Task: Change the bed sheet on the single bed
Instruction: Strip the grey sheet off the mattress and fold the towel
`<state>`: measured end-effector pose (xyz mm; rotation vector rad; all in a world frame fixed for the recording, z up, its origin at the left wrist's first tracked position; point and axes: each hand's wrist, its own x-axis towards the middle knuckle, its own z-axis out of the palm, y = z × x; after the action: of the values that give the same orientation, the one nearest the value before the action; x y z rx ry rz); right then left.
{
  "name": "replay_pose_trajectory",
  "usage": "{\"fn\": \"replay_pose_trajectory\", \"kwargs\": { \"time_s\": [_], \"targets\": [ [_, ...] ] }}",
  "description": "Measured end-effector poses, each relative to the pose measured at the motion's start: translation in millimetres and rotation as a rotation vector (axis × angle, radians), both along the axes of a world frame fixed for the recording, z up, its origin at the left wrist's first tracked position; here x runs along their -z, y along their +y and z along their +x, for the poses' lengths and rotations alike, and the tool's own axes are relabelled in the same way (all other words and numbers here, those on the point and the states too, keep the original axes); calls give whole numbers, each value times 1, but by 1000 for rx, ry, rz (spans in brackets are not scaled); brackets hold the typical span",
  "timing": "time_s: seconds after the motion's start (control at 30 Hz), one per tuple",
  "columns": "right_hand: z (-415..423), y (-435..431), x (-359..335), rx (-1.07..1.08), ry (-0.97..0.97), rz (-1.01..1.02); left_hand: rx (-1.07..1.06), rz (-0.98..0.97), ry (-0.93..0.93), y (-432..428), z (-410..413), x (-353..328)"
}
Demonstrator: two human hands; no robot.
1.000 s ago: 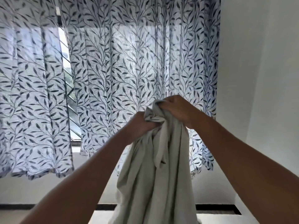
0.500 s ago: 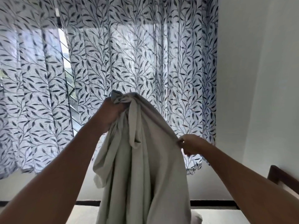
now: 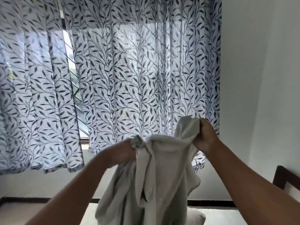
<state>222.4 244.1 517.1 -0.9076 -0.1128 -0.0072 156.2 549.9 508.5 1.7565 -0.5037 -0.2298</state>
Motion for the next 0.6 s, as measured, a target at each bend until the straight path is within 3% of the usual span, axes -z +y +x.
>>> {"fn": "replay_pose_trajectory", "kwargs": {
  "time_s": [0.1, 0.23, 0.33, 0.43, 0.5, 0.6],
  "targets": [
    [-7, 0, 9, 99, 77, -67, 26, -56, 134, -6, 1, 34],
    [-13, -12, 19, 201, 73, -150, -116, -144, 141, 12, 4, 52],
    [-12, -21, 25, 239, 42, -276, -188, 135, 2, 33, -5, 53],
    [-15, -23, 31, 229, 12, -327, 39, 227, 86, 46, -12, 46],
    [-16, -22, 35, 180, 58, -306, 105, 138, 128, 51, -15, 39],
    [-19, -10, 35, 154, 78, -245, 34, -112, 134, 52, -19, 30]
  ]
}}
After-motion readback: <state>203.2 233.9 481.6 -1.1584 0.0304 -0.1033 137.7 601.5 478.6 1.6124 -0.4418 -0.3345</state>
